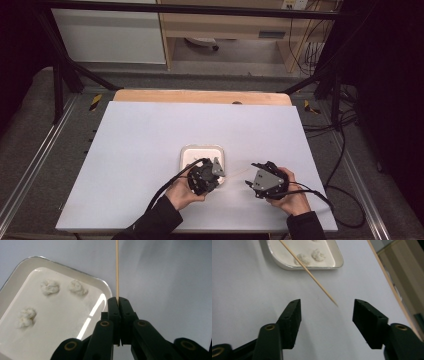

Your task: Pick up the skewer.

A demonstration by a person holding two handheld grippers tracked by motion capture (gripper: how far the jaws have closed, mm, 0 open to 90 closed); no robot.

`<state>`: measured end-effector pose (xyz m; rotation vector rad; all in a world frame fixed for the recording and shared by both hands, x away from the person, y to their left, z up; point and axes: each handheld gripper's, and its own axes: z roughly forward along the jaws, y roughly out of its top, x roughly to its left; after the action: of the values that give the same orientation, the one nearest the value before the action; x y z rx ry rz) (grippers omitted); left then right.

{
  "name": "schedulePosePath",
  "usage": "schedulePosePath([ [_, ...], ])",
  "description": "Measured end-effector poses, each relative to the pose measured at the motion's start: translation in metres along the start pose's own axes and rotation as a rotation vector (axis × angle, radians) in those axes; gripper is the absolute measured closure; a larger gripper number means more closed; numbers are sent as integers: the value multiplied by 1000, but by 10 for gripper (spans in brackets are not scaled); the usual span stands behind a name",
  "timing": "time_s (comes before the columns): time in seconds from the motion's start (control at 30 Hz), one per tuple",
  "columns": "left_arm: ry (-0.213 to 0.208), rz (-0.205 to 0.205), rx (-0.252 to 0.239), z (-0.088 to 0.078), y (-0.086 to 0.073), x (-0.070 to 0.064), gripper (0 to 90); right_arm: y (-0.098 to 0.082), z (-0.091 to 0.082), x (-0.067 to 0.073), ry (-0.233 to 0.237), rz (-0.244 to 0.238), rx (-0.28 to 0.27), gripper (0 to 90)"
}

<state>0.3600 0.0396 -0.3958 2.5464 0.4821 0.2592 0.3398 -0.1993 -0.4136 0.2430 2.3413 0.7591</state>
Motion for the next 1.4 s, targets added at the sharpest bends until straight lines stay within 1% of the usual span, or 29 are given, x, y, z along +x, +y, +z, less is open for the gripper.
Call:
schedulePosePath([
  [0.03,5,-10,-9,-2,-3,2,890,-2,0,-1,-3,38,-2,352],
  [0.07,9,-13,-11,-4,-5,3,890,-4,0,-3,-3,87,5,338],
  [0.13,16,-29,-28,-8,-10,5,890,-8,1,-4,-2,140,9,305],
  [0.23,34,-46,-53,-14,-18,8,889,-13,2,-6,14,243,34,245],
  [0.3,49,-60,-70,-18,-24,10,889,-17,3,-6,15,303,55,208],
  [0.37,58,-73,-89,-22,-30,13,889,-21,5,-6,26,354,70,182],
  [0.47,71,-104,-116,-27,-39,16,889,-25,7,-5,43,414,88,150],
  [0.5,75,-120,-129,-28,-42,17,889,-26,8,-5,53,434,94,134],
  [0.57,84,-135,-144,-31,-49,18,889,-27,9,-5,63,473,100,113],
  [0.7,99,-177,-183,-36,-64,21,889,-27,10,-5,86,533,101,64],
  [0.8,112,-210,-211,-39,-75,23,889,-26,11,-5,101,578,84,47],
  [1.0,123,-253,-244,-42,-93,26,889,-23,10,-6,123,648,49,23],
  [1.2,154,-283,-285,-49,-105,28,889,-17,9,-9,121,677,26,7],
  [1.3,170,-293,-299,-53,-111,28,889,-13,10,-11,117,690,10,7],
  [1.4,183,-300,-313,-56,-118,28,889,-8,12,-13,117,705,8,6],
])
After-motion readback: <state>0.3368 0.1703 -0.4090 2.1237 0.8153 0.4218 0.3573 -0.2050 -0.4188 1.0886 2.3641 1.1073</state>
